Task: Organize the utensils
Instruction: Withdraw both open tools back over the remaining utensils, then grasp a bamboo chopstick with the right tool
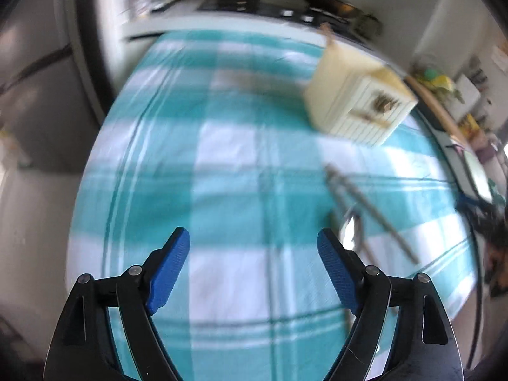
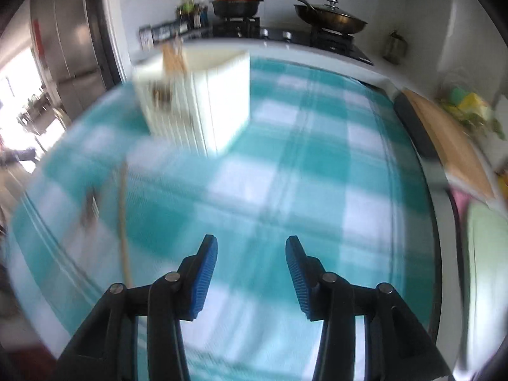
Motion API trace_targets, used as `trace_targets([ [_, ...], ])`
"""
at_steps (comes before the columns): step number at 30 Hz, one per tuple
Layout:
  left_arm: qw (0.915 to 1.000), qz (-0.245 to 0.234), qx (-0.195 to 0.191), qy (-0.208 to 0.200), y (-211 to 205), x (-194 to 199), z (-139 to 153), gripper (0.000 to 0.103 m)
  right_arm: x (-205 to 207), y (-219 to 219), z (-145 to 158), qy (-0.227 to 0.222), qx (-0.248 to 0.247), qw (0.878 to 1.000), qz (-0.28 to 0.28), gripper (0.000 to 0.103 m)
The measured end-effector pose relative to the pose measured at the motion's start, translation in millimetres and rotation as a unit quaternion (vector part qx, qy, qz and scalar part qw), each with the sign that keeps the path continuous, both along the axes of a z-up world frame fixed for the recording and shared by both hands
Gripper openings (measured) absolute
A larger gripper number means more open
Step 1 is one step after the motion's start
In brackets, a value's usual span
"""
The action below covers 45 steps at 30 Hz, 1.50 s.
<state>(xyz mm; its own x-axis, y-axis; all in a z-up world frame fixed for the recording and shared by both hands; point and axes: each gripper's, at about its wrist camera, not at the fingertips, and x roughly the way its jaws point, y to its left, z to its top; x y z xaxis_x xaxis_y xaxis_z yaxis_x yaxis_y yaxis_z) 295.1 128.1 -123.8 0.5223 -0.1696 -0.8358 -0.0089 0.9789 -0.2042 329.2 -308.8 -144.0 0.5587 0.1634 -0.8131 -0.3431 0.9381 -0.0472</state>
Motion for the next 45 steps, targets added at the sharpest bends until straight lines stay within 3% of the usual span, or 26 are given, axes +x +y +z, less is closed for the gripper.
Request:
trace_targets([
  [3, 0.9994, 0.033, -0.004, -0.005, -4.5, -23.1, -32.7, 0.084, -25.8, -11.4, -29.1, 0.010, 0.022, 0.999, -0.029, 0.046],
  [5, 0.9987, 0.043, 0.026, -0.011, -15.8, -26.4, -46.0, 0.084, -36.0, -10.6, -45.1, 0.016, 0.017, 0.999, -0.043, 0.046],
  [7, 0.9973, 0.045, 0.053, -0.025, -24.4, -25.4, -52.5, 0.084, -46.4, -2.1, -45.5, -0.019, -0.004, 0.999, -0.046, 0.046],
  [10, 0.9937, 0.043, 0.093, -0.044, -34.8, -22.4, -56.9, 0.084, -50.6, 6.4, -45.0, -0.035, -0.005, 0.998, -0.055, 0.046],
  [16, 0.9937, 0.039, 0.095, -0.046, -38.6, -23.0, -69.2, 0.088, -54.3, -1.2, -46.6, -0.036, 0.022, 0.996, -0.080, 0.046],
  [22, 0.9951, 0.035, 0.077, -0.052, -36.8, -26.8, -69.7, 0.091, -54.5, 1.1, -49.8, -0.039, 0.022, 0.996, -0.081, 0.046],
  [24, 0.9968, 0.023, 0.051, -0.058, -38.1, -32.3, -64.4, 0.091, -54.3, 0.2, -49.5, -0.039, 0.022, 0.996, -0.081, 0.046],
  [26, 0.9977, -0.003, -0.002, -0.067, -45.8, -40.9, -55.3, 0.091, -53.7, 0.4, -49.5, -0.039, 0.022, 0.996, -0.080, 0.046],
  [28, 0.9967, -0.035, -0.020, -0.071, -60.9, -44.1, -49.5, 0.094, -54.2, 0.3, -49.5, -0.039, 0.021, 0.996, -0.080, 0.046],
  [32, 0.9934, -0.082, 0.035, -0.072, -96.7, -44.1, -50.6, 0.094, -53.6, 0.4, -49.4, -0.039, 0.022, 0.996, -0.080, 0.046],
  [35, 0.9909, -0.087, 0.081, -0.063, -110.0, -41.5, -58.4, 0.094, -54.2, 0.7, -49.3, -0.039, 0.020, 0.996, -0.080, 0.046],
  [40, 0.9905, -0.078, 0.103, -0.048, -112.6, -37.3, -67.8, 0.092, -50.9, 19.0, -41.6, -0.037, -0.007, 0.998, -0.057, 0.046],
  [45, 0.9946, -0.017, 0.093, -0.042, -91.7, -28.3, -68.7, 0.083, -36.7, 71.8, -25.5, -0.028, 0.031, 0.999, 0.030, 0.046],
])
